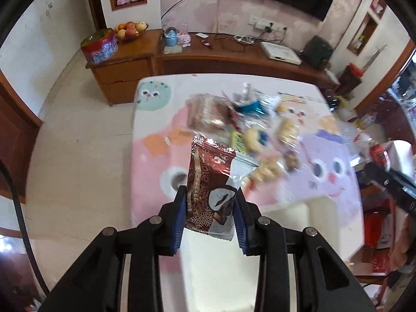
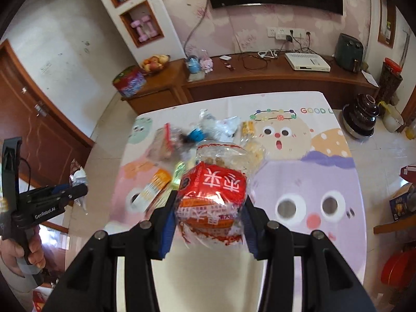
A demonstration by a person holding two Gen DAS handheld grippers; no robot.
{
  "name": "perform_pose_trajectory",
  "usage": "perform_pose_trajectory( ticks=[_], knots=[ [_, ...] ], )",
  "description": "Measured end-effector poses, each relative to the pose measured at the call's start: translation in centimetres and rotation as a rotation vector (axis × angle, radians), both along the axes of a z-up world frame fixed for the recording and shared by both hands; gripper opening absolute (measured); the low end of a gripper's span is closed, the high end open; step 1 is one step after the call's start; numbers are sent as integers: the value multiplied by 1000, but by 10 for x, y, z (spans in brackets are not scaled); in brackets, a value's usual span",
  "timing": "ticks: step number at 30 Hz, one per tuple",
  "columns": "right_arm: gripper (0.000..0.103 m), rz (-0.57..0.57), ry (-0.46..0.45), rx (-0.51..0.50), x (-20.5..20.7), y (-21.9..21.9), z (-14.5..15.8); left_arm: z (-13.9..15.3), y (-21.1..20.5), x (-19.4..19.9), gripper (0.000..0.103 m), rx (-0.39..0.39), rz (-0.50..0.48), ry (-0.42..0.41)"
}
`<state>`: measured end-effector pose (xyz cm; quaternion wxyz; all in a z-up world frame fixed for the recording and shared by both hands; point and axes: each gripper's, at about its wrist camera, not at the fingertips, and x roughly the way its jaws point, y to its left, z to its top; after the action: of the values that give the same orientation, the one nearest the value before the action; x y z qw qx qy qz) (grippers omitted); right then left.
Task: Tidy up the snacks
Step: 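Carry the chocolate packet with the left tool while the right carries the bread bag into the tray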
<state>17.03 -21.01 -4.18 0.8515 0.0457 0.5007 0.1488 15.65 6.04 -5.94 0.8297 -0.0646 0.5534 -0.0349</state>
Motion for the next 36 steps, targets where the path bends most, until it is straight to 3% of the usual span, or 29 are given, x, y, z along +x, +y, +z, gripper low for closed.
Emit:
perform_pose_trajectory(
  ticks=[4, 12, 20, 25, 36],
  knots=[
    [45, 26, -14, -43, -52, 11, 13, 5, -8, -41, 32, -26, 17, -9],
    [45, -3, -56, -145, -129, 36, 3, -18, -22, -95, 32, 3, 43, -32],
    [45, -45, 2, -212, -140, 44, -33, -40, -37, -120, 32, 70, 61, -37],
    [46, -38, 47, -230, -145, 51, -49, -53, -36, -125, 32, 81, 68, 4],
    [46, -11, 110, -230, -151, 59, -66, -63, -43, -130, 33, 103, 35, 37]
  ],
)
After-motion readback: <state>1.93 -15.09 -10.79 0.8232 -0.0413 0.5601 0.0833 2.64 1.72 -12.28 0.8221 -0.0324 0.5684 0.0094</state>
